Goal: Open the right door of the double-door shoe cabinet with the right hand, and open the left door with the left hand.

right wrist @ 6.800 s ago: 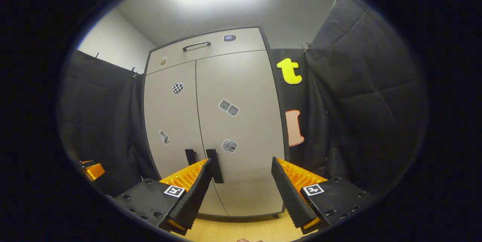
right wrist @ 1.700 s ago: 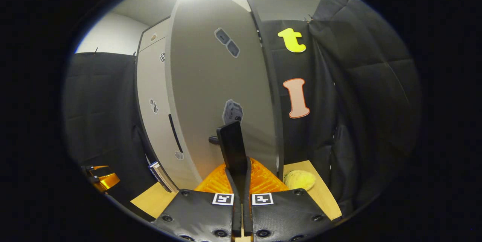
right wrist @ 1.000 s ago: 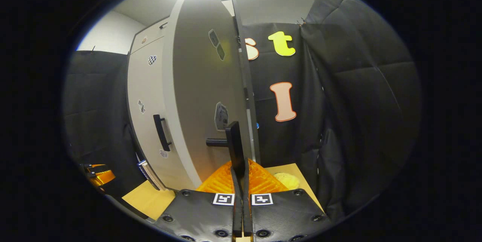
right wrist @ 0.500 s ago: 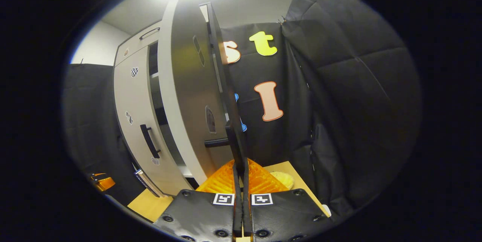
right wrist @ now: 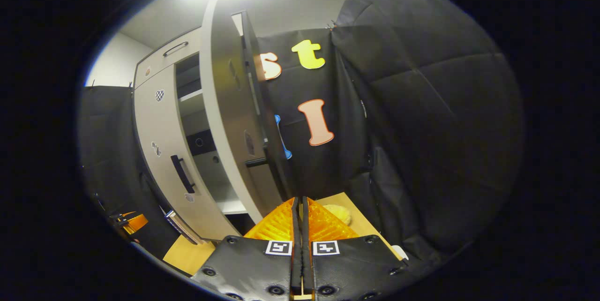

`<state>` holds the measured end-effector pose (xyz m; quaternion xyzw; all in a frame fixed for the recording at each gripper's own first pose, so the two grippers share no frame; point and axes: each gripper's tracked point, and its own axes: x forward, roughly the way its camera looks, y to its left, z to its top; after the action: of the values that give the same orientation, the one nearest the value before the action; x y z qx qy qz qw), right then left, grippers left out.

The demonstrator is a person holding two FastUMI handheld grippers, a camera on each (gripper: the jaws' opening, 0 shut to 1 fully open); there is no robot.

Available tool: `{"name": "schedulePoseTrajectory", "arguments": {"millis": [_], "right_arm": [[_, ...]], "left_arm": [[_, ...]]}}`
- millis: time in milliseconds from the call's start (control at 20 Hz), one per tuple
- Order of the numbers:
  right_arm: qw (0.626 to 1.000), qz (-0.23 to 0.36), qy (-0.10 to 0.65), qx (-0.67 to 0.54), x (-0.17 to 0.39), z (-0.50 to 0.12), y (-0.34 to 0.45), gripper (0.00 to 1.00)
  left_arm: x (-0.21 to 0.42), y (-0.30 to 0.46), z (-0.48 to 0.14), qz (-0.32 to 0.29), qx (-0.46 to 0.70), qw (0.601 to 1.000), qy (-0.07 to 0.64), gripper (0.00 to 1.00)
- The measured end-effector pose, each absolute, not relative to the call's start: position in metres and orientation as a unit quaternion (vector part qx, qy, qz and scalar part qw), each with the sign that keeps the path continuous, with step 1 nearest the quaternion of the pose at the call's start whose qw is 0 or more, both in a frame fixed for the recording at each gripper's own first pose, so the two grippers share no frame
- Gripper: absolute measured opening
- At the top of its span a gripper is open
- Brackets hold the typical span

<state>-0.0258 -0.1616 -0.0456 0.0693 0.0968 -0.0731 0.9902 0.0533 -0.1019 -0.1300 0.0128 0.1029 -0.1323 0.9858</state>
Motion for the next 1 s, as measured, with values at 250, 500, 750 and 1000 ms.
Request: {"name": "schedulePoseTrajectory", "arguments": {"millis": [250, 500, 750, 1000], "right_arm": [[0.983, -0.157, 0.083, 0.035, -0.062, -0.033, -0.226, 0.02], [0.977, -0.199, 0.075, 0.017, -0.045, -0.028, -0.275, 0.02], [0.974, -0.213, 0.077, -0.01, 0.0, -0.046, -0.315, 0.23], [0.974, -0.201, 0.097, -0.036, 0.041, -0.069, -0.343, 1.0]], "left_arm": [[0.085, -0.126, -0.112, -0.138, 0.017, 0.988, 0.066, 0.97], [0.13, -0.157, -0.103, -0.123, -0.002, 0.991, 0.056, 0.95], [0.175, -0.188, -0.095, -0.119, -0.028, 0.991, 0.059, 0.97], [0.215, -0.21, -0.086, -0.1, -0.001, 0.993, 0.054, 0.97]]}}
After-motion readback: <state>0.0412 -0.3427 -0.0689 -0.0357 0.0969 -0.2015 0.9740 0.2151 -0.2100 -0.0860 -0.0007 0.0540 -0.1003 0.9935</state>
